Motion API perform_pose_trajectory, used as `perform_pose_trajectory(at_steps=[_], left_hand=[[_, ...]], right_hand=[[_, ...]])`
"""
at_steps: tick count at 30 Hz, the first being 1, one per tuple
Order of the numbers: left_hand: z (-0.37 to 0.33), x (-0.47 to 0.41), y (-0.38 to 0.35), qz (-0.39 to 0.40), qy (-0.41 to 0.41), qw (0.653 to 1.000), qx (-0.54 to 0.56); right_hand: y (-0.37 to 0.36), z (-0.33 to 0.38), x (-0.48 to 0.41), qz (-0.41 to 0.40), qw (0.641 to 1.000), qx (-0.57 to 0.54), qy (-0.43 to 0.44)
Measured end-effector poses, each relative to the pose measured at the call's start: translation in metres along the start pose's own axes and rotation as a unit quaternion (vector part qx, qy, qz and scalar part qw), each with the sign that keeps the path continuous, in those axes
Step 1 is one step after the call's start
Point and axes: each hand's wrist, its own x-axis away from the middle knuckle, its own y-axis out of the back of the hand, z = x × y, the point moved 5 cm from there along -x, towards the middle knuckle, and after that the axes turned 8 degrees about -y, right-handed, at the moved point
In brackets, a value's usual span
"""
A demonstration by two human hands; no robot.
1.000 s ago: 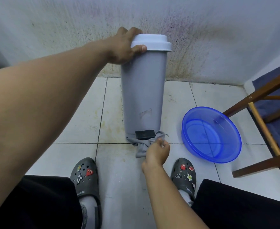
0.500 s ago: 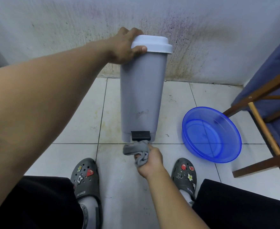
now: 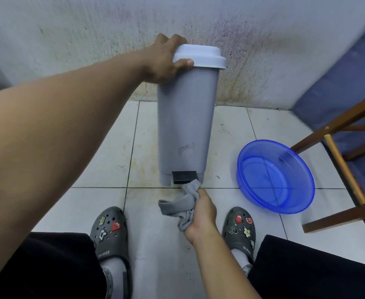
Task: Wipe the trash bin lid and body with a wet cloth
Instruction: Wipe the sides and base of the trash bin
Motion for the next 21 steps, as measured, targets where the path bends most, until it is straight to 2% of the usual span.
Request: perform_pose_trajectory(at_steps=[1, 3, 5, 7, 9, 12, 21], left_hand=[[0.001, 0.000, 0.000, 0.001, 0.003, 1.000, 0.000], [0.002, 0.000, 0.000, 0.002, 0.006, 1.000, 0.001], [0.001, 0.001, 0.000, 0.001, 0.006, 1.000, 0.005], [-0.001, 0.003, 0.000, -0.002, 0.004, 1.000, 0.011], [0.001, 0.004, -0.002, -0.002, 0.003, 1.000, 0.013], [0.004, 0.005, -0.005, -0.003, 0.003, 1.000, 0.025], [0.007, 0.014, -0.009, -0.007, -0.012, 0.998, 0.057]], right_hand=[[0.005, 0.007, 0.001, -0.036, 0.999, -0.001, 0.028], [0.012, 0.024, 0.003, -0.114, 0.981, 0.036, 0.152], [0.010, 0.037, 0.016, -0.170, 0.934, 0.088, 0.302], [0.002, 0.049, 0.025, -0.177, 0.885, 0.148, 0.404], [-0.009, 0.065, 0.022, -0.177, 0.848, 0.236, 0.441], [-0.031, 0.094, 0.014, -0.176, 0.818, 0.316, 0.447], [-0.109, 0.183, 0.069, -0.178, 0.734, 0.229, 0.614]])
